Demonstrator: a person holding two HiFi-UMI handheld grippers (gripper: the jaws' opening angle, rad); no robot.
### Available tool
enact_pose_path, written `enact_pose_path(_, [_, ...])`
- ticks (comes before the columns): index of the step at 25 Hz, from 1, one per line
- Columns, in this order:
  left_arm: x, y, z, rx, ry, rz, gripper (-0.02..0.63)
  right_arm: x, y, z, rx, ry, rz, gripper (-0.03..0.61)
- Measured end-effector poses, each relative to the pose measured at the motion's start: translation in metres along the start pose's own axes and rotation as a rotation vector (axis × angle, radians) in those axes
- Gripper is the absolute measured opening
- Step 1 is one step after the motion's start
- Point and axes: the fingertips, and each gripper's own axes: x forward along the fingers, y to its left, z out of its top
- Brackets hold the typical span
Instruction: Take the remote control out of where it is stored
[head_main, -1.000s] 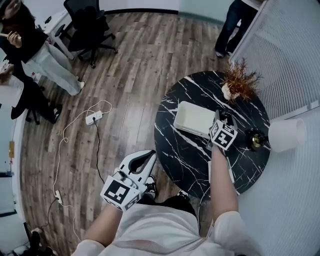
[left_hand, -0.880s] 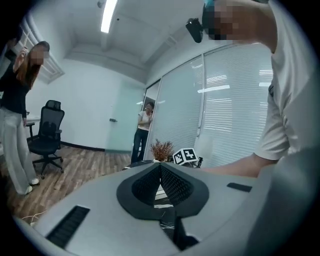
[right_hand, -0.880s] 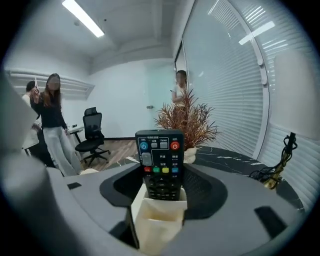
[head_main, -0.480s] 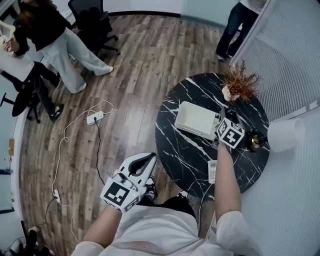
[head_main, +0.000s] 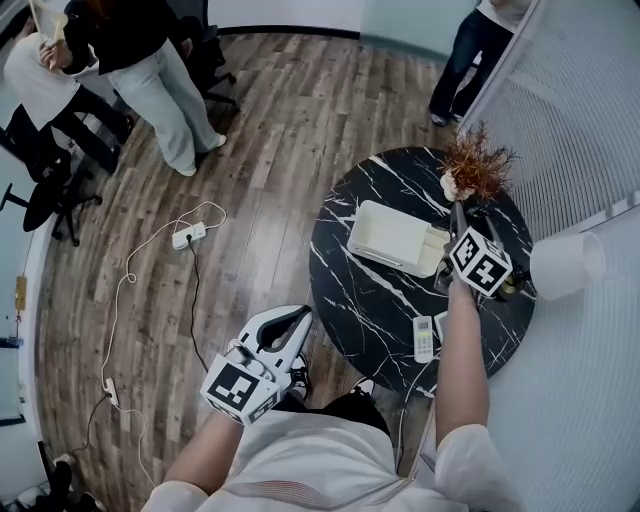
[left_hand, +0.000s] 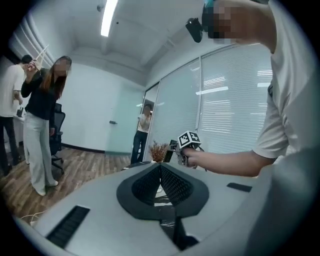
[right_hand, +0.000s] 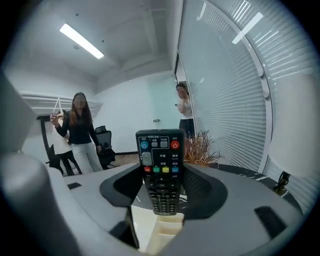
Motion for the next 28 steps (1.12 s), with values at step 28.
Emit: enact_pose_path(28, [0.015, -0.05, -0.001, 0.011, -0.012, -0.098, 0.009, -0.194, 0.053, -0.213, -0.295, 0.654, 0.35, 0.249])
